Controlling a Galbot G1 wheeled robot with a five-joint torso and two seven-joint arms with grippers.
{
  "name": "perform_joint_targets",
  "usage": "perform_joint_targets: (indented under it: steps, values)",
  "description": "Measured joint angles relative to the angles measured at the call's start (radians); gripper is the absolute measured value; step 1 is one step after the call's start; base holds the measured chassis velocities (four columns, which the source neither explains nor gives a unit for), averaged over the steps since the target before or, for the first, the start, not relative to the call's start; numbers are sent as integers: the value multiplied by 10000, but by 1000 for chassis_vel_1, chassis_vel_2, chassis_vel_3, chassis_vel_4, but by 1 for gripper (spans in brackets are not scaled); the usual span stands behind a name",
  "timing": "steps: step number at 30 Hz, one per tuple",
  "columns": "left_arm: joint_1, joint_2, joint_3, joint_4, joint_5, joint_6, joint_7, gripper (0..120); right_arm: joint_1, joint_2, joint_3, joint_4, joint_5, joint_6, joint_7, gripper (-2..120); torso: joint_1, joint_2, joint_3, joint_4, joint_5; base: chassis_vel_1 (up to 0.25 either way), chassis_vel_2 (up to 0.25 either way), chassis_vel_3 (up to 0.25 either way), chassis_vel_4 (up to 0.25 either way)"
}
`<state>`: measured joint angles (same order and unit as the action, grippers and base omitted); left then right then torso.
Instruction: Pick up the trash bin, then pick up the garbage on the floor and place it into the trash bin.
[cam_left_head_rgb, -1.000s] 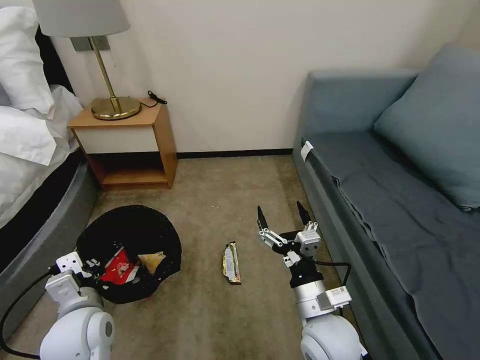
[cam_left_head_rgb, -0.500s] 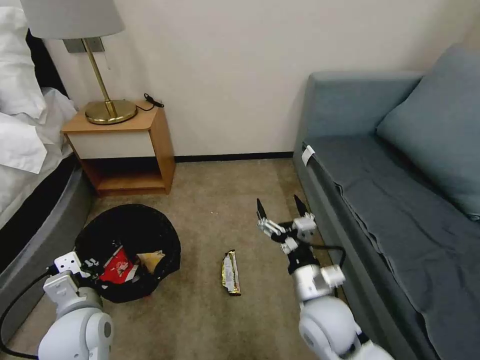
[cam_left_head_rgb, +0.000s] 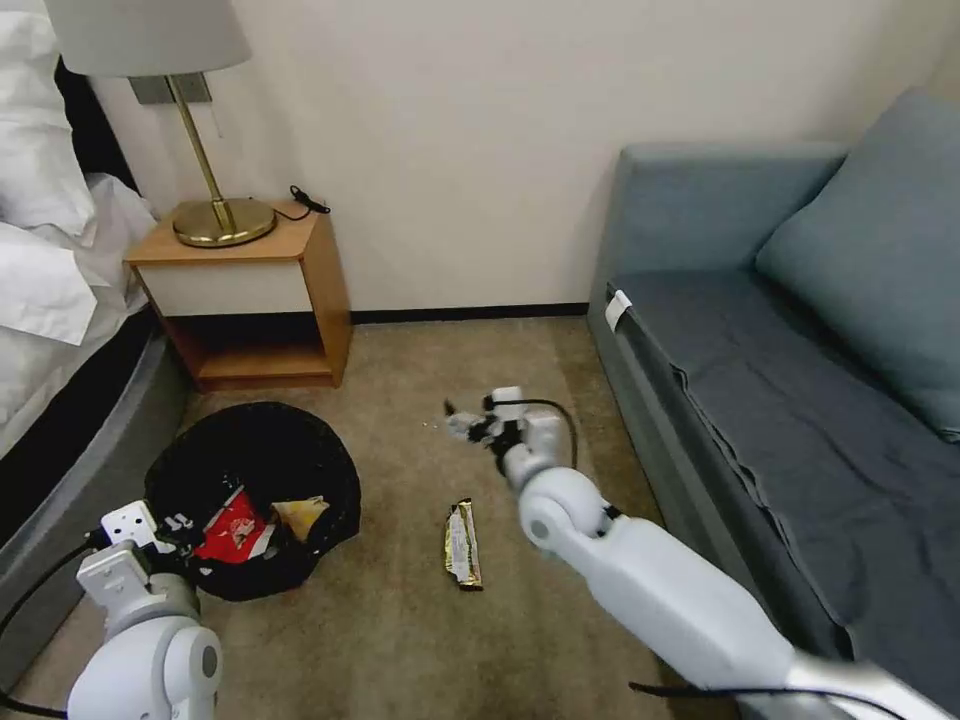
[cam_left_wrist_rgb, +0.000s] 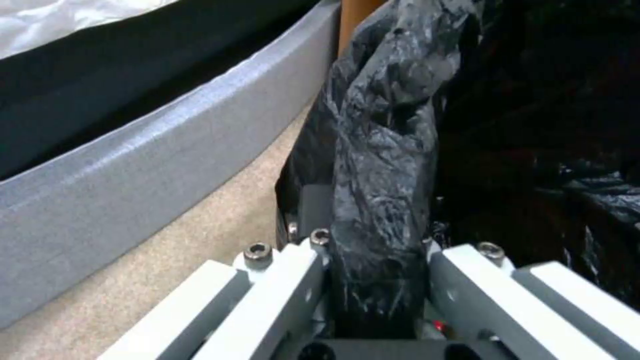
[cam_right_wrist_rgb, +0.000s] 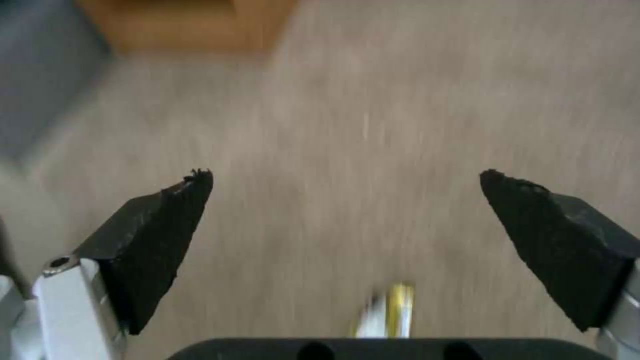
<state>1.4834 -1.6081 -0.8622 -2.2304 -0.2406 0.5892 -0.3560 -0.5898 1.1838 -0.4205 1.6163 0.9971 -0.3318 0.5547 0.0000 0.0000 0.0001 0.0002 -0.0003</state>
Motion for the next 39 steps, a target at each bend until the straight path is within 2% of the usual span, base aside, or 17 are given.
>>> perform_joint_targets:
  steps: [3,5,8,10,14,18,39]
  values:
    - [19,0,-37,0,-60,-41,1,3,606,487,-1321,-1287,885,-745,400,100,0,0,0,-2,1,0,0,0,0]
    - [18,0,-41,5,-66,-45,1,3,670,587,-1478,-1508,962,-802,437,100,0,-1,0,-2,2,0,0,0,0]
    - [-26,0,-33,115,-64,-51,0,3,899,1155,-2206,-2860,1368,-1244,440,100,0,0,0,-1,2,0,0,0,0]
    - [-51,0,-16,161,-56,-51,0,3,916,1263,-2330,-3182,1396,-1371,388,100,1,0,0,-1,1,0,0,0,0]
    - [-109,0,17,386,-23,-78,2,3,890,1803,-2821,-4986,982,-1405,-15,100,0,-1,0,-3,0,0,0,0,0]
    - [-122,0,20,383,-22,-81,4,3,772,2102,-2831,-5715,699,-1303,-279,100,0,0,-1,-2,2,0,0,0,0]
    - [71,0,35,122,-14,-149,1,3,227,2608,-2453,-6808,-2,-880,-825,100,0,0,-1,-2,2,0,0,0,0]
